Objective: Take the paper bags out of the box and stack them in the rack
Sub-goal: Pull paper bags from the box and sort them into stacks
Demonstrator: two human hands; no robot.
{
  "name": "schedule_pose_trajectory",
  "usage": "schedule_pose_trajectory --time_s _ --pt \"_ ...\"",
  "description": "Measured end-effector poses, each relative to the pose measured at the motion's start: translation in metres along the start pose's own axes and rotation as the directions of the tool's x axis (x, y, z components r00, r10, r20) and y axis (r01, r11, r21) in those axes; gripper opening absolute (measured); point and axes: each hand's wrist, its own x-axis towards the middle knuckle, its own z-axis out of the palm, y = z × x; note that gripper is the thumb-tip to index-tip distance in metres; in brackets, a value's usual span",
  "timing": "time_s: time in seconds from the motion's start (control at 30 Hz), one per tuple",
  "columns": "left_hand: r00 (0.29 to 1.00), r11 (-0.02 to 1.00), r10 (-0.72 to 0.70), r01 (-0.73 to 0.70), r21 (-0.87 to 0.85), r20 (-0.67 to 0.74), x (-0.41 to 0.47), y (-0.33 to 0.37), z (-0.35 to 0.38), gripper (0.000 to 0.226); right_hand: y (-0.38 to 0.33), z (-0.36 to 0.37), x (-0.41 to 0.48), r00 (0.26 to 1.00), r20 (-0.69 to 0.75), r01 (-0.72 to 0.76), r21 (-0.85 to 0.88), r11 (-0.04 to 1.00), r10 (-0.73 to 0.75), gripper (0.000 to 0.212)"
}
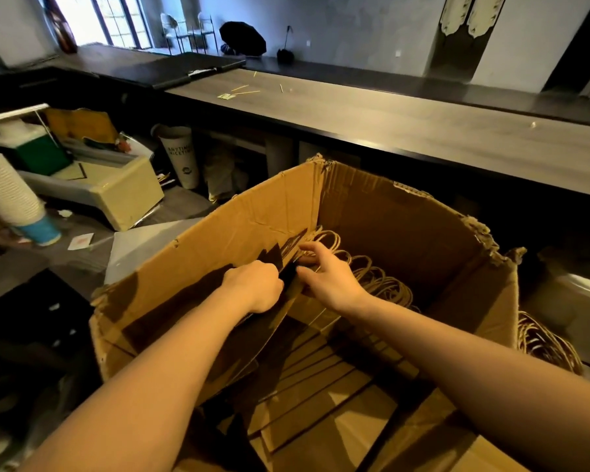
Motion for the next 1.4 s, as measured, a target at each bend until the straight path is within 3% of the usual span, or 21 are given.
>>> schedule_pose_trajectory --time_s 0.13,0.3,0.4,0.5,0.57,0.63,0.7,0.83,1.03,1.1,1.17,1.27,1.33,1.4 --pt "0.993 0.986 0.12 -0.119 -0.113 0.006 -0.004 0.004 0.002 0.026 0.0 0.003 -0.001 0.998 0.049 0.044 -0.156 0.987 -0.037 0.054" --pt "0.977 0.949 0.2 -0.173 -0.262 0.078 -0.019 0.011 -0.003 0.03 -0.005 -0.007 -0.008 0.994 0.061 0.112 -0.412 0.904 -0.095 0.044" --pt "0.974 0.871 0.215 -0.156 -0.467 0.075 -0.025 0.004 -0.012 0.034 -0.018 -0.022 -0.017 0.981 0.013 0.184 -0.403 0.896 -0.196 0.043" --pt "0.97 0.765 0.243 -0.179 -0.618 0.021 -0.033 0.005 -0.022 0.061 -0.033 -0.048 -0.038 0.92 -0.089 0.319 -0.396 0.861 -0.381 0.031" --pt "0.968 0.643 0.25 -0.187 -0.743 -0.027 -0.036 0.011 -0.029 0.082 -0.04 -0.065 -0.053 0.859 -0.157 0.4 -0.392 0.829 -0.488 0.023" --pt "0.973 0.627 0.2 -0.219 -0.748 -0.117 -0.039 0.022 -0.037 0.093 -0.042 -0.085 -0.072 0.805 -0.236 0.449 -0.36 0.818 -0.545 0.019" --pt "0.961 0.663 0.138 -0.269 -0.699 -0.24 -0.042 0.034 -0.042 0.08 -0.043 -0.106 -0.09 0.765 -0.328 0.467 -0.312 0.828 -0.555 0.012" --pt "0.877 0.624 0.103 -0.425 -0.656 -0.47 -0.059 0.075 -0.06 0.05 -0.039 -0.148 -0.124 0.682 -0.503 0.538 -0.146 0.83 -0.53 0.008" --pt "0.779 0.661 0.162 -0.541 -0.519 -0.606 -0.093 0.158 -0.079 0.034 0.002 -0.203 -0.171 0.609 -0.687 0.612 0.089 0.786 -0.396 0.013" --pt "0.809 0.595 0.181 -0.543 -0.592 -0.56 -0.103 0.179 -0.077 0.03 0.019 -0.215 -0.183 0.604 -0.724 0.602 0.139 0.786 -0.335 0.014" --pt "0.873 0.433 0.243 -0.488 -0.758 -0.423 -0.111 0.21 -0.068 0.031 0.044 -0.229 -0.201 0.588 -0.764 0.587 0.177 0.79 -0.265 0.016" --pt "0.932 0.23 0.343 -0.2 -0.952 -0.113 -0.118 0.25 -0.04 0.037 0.082 -0.24 -0.219 0.591 -0.796 0.52 0.249 0.817 -0.134 0.023" --pt "0.923 0.194 0.382 -0.041 -0.98 0.037 -0.123 0.278 -0.009 0.043 0.108 -0.246 -0.233 0.591 -0.806 0.485 0.318 0.815 -0.038 0.029" --pt "0.914 0.165 0.395 0.031 -0.986 0.094 -0.128 0.299 0.023 0.046 0.132 -0.248 -0.247 0.594 -0.804 0.429 0.349 0.833 0.031 0.033"
